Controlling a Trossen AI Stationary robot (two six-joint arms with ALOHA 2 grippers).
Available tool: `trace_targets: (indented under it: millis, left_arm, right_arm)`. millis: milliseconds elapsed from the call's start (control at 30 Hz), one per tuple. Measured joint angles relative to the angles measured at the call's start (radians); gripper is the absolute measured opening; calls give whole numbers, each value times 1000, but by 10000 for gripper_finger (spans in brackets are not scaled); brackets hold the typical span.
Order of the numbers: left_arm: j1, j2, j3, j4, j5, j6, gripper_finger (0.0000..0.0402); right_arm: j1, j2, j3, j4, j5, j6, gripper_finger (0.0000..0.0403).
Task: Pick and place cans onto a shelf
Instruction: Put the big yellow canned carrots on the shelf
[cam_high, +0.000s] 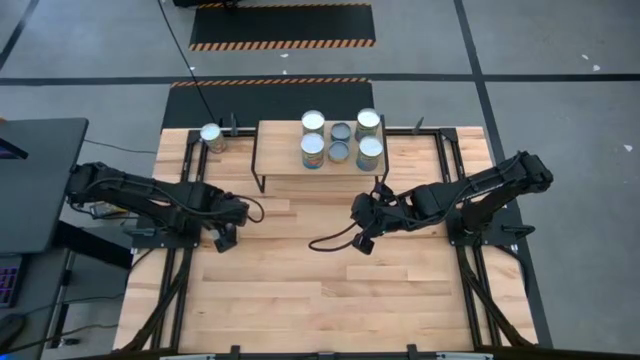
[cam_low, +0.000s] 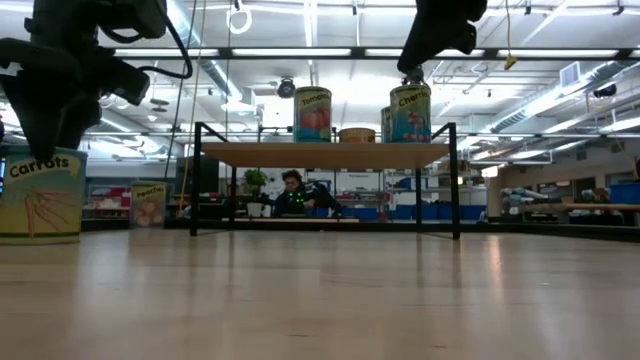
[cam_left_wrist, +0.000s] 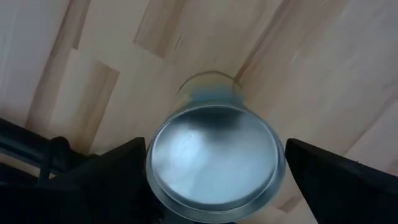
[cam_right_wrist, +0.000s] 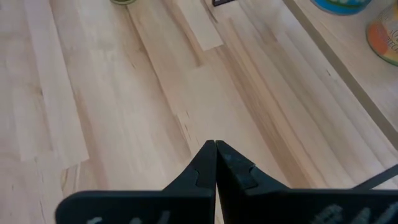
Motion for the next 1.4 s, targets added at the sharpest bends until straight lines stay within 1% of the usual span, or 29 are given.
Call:
trace_targets:
  millis: [167, 300, 367, 467, 567, 667, 800, 967, 1067, 1167, 1300, 1400]
  left_arm:
    - [0, 0, 0, -1, 9, -5, 374]
    - [0, 0, 0, -1, 11, -5, 339]
    - [0, 0, 1, -3, 22, 20, 322]
    - [-7, 0, 7, -9, 43, 55, 321]
    - [-18, 0, 64, -41, 53, 95, 321]
    - [-37, 0, 177, -82, 35, 151, 321]
    - [-62, 0, 379, -132, -15, 261, 321]
    - [-23, 2, 643, -189, -50, 400, 324]
    - [42, 17, 778, -227, -90, 500, 326]
    - [140, 65, 899, -258, -98, 610, 326]
    - [280, 184, 1047, -317, -95, 763, 327]
    - [384, 298, 1144, -361, -84, 884, 327]
  right_arm:
    - [0, 0, 0, 18, -1, -17, 7]
    - [0, 0, 0, 21, 0, -22, 8]
    - [0, 0, 0, 21, 0, -23, 9]
    - [0, 0, 0, 29, 0, -25, 9]
    - [0, 0, 0, 43, 1, -50, 9]
    - [0, 0, 0, 54, 2, -69, 9]
    - [0, 0, 0, 63, 4, -89, 9]
    - [0, 0, 0, 76, 4, -118, 9]
    - [0, 0, 0, 88, -4, -135, 9]
    - [-3, 0, 0, 97, -41, -159, 9]
    - [-19, 0, 0, 102, -56, -173, 9]
    - [-36, 0, 0, 102, -75, -173, 9]
